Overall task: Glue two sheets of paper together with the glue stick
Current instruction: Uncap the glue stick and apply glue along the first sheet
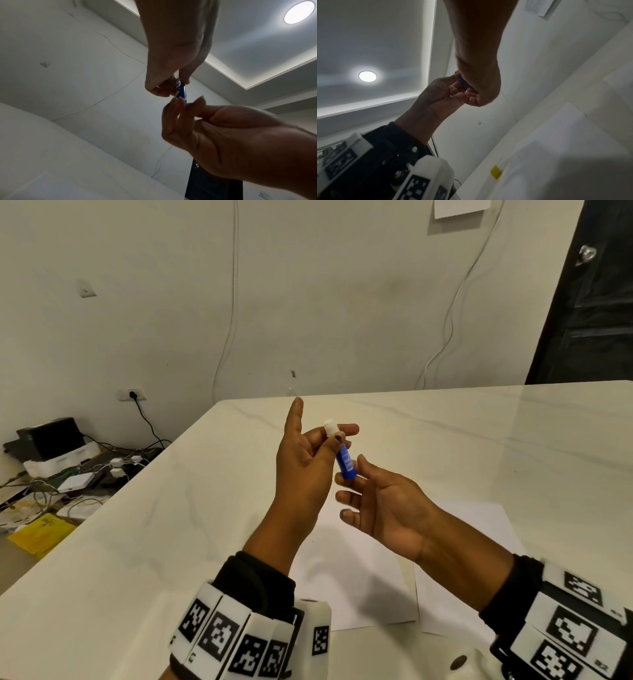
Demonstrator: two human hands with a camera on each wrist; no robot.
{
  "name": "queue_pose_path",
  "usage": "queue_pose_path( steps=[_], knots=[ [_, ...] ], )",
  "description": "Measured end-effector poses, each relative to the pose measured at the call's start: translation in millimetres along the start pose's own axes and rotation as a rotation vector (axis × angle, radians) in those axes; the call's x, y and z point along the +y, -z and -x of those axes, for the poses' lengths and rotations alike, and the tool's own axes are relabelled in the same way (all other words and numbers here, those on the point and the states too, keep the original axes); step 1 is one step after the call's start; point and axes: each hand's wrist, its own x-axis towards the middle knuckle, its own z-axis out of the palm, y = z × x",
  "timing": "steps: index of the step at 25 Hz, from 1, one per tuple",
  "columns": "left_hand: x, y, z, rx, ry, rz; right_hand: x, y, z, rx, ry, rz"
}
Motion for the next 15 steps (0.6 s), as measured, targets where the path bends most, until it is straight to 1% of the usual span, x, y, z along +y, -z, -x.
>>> queue_pose_path(
  steps=[2,4,6,8,10,15],
  knots=[
    [-0.3,-0.8,-1.0,-0.006,0.017,-0.017,2.9,0.7,1.1,-0.004,0.073,-0.042],
    [-2.0,-2.1,-0.4,-0.032,0.019,0.005,3.1,-0.7,-1.9,0.01,0.09,-0.086],
    [-3.7,-2.5,-0.9,-0.071,0.004,0.022,-0.3,-1.7,-6.2,0.021,0.06,-0.12],
    [-5.9,-2.1,-2.1,-0.102,-0.015,0.031,-3.4,-0.9,-9.7,0.013,-0.016,-0.14],
    [-8.1,-0.9,-2.2,-0.096,-0.019,0.033,-4.2,0.5,-11.8,0.008,-0.067,-0.128],
    [-14.6,1.1,-5.3,-0.058,-0.006,0.004,-7.9,3.8,-12.6,-0.004,-0.052,-0.09]
  ],
)
